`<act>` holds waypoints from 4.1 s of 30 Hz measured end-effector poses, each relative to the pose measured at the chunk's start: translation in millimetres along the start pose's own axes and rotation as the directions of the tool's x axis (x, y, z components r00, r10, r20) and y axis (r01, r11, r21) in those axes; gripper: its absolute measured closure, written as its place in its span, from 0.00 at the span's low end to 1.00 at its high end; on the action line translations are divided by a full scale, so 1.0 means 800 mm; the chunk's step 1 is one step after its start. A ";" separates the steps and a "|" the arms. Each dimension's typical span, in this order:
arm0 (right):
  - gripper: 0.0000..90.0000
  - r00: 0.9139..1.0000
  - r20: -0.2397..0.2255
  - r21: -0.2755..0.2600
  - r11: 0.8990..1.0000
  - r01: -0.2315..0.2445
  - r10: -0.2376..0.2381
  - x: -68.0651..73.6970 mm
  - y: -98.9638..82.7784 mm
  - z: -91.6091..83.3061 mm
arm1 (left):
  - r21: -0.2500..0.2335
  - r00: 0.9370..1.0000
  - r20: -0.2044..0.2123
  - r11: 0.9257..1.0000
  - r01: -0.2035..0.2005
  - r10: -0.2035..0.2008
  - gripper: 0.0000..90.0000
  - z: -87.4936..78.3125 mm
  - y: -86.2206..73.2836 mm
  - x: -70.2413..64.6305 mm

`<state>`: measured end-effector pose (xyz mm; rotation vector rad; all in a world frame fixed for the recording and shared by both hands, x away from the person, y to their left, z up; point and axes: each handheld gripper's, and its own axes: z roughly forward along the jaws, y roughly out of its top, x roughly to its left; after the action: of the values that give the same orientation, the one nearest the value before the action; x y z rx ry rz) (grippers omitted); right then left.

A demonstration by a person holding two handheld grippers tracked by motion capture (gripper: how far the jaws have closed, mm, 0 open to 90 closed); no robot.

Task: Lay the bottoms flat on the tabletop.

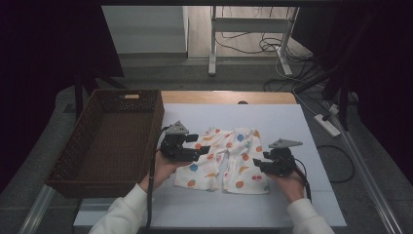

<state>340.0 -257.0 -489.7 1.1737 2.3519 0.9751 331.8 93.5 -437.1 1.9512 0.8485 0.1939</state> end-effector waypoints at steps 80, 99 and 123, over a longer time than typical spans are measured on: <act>0.62 0.997 -0.021 0.011 0.997 0.070 -0.070 0.012 -0.049 -0.054 | -0.022 1.000 -0.019 1.000 0.007 -0.007 0.36 -0.011 -0.002 -0.002; 0.52 0.939 -0.238 -0.093 0.969 0.231 -0.247 0.108 -0.016 -0.005 | -0.018 1.000 -0.019 1.000 0.018 -0.019 0.35 -0.009 -0.003 0.002; 0.51 0.891 -0.304 -0.088 0.941 0.325 -0.337 0.166 0.003 0.048 | -0.015 1.000 -0.018 1.000 0.017 -0.018 0.35 -0.007 -0.003 0.002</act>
<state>282.7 -133.8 -514.8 0.6005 2.6500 1.1398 328.9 99.3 -436.2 1.9301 0.8732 0.2071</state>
